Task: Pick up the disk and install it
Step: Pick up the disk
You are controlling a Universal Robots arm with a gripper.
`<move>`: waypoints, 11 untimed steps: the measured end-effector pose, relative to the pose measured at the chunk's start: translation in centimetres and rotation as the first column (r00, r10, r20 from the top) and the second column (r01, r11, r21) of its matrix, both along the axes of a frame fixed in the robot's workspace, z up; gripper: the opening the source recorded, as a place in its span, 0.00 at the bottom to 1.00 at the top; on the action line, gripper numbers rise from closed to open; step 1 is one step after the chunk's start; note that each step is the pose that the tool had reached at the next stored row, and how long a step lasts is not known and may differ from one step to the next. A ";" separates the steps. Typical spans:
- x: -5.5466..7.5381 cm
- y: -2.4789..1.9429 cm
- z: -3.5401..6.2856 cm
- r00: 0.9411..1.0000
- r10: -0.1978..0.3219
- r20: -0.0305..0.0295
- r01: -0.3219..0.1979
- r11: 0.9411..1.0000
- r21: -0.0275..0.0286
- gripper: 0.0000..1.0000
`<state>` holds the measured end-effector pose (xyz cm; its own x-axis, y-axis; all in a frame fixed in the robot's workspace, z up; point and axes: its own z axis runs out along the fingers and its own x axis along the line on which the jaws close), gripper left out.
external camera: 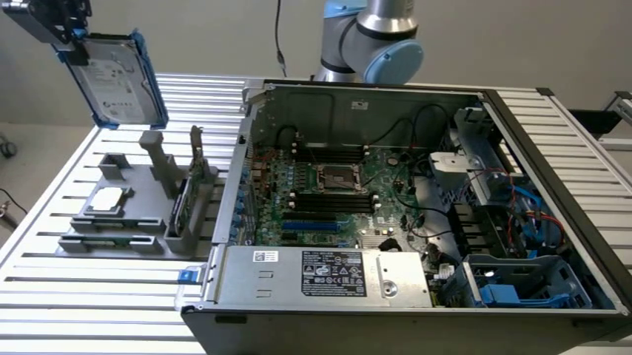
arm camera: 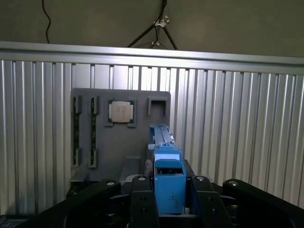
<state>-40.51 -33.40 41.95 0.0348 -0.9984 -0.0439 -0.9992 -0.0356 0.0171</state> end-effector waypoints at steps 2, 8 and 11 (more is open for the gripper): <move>0.6 -0.23 0.54 1.000 0.000 0.000 0.000 1.000 0.002 0.33; 2.5 -0.96 1.95 1.000 0.001 0.000 -0.001 1.000 0.006 0.33; 3.5 -1.32 2.55 1.000 0.002 0.000 -0.002 1.000 0.007 0.33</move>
